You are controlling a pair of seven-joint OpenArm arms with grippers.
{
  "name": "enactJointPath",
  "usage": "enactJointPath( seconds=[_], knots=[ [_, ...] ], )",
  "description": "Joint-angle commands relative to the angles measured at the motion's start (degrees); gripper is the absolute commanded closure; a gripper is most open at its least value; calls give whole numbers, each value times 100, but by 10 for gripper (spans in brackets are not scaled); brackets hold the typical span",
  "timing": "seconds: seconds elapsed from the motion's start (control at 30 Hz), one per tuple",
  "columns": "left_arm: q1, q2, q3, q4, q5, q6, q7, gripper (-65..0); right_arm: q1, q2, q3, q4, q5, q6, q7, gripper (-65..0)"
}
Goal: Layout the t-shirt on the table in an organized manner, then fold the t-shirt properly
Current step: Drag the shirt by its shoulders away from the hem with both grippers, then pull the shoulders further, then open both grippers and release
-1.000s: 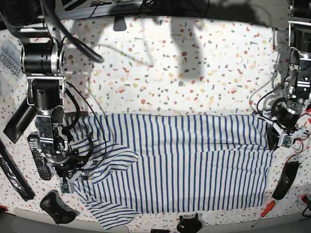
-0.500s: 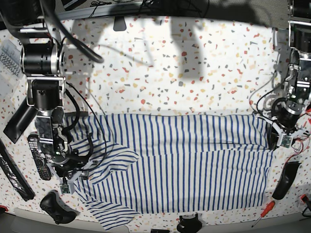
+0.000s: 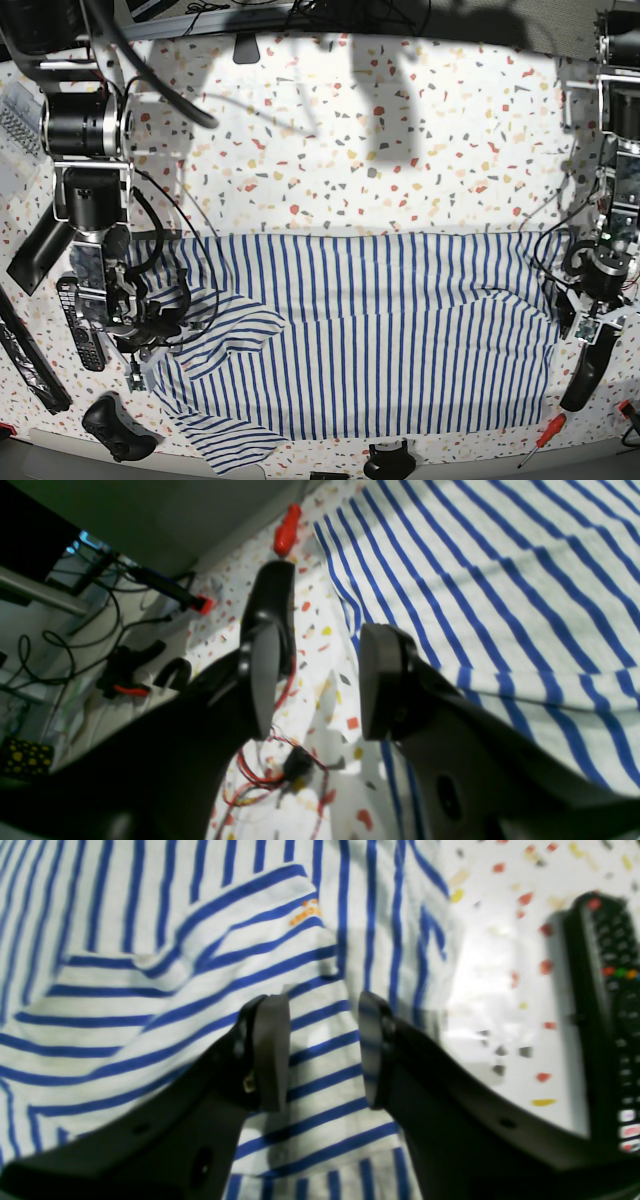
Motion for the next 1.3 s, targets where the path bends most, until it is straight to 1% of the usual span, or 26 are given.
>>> enactJointPath(
  seconds=[0.0,0.07,0.17,0.23,0.3,0.37,0.4,0.47,0.5,0.57,0.6,0.63,0.7,0.8,0.83,0.9,0.93,1.13,1.27],
  knots=[
    [-168,-76,-46,87,-96,44,-61,-239,234,55,26,92,146,22,7,-224],
    [-168,-63,-46,90,-564,-50,273,-239,229,55,26,92,289,94,-125,-223],
    [-168,-68,-46,146,-1399,-129,1257,-239,227,83,26,92,286,656,-120,-223],
    [-164,-68,-46,240,-1985,-129,1751,-239,227,87,26,109,332,914,-70,-223],
    [-111,-66,-46,378,-2643,-131,1875,-239,216,85,26,118,656,951,-76,-223],
    [11,-59,-46,540,-3257,-214,1781,-239,192,83,26,118,894,946,-81,-223],
    [76,-31,-48,592,-3410,-297,1720,-239,181,81,26,118,890,944,-87,-223],
    [190,87,-48,629,-3429,-321,1690,-239,144,85,26,116,837,942,-138,-223],
    [245,162,-48,623,-3423,-310,1766,-239,109,94,26,116,837,942,-177,-223],
    [337,339,-48,608,-3423,-4,2122,-239,-4,101,26,116,837,920,-186,-223],
    [391,428,-48,601,-3421,151,2227,-239,-74,98,26,116,837,911,-168,-223],
    [446,511,-48,592,-3418,225,2256,-239,-160,96,26,116,837,887,-149,-223],
    [542,664,-48,538,-3414,236,2282,-239,-345,96,26,116,837,855,-96,-223],
    [693,826,-48,501,-3058,236,2367,-239,-647,98,26,118,815,861,-127,-223],
    [767,848,-48,501,-2935,240,2406,-239,-745,101,26,125,820,907,-111,-223],
    [914,852,-48,501,-2809,240,2524,-239,-955,98,26,238,817,1187,-4,-223],
    [990,841,-48,501,-2741,240,2546,-239,-1069,98,26,367,820,1266,26,-223],
    [1436,824,-52,503,-2662,238,2343,-239,-1733,98,26,1237,820,1261,-63,-223],
    [1644,822,-52,505,-2660,240,2328,-239,-2096,98,26,1569,820,1261,-61,-223]
  ],
)
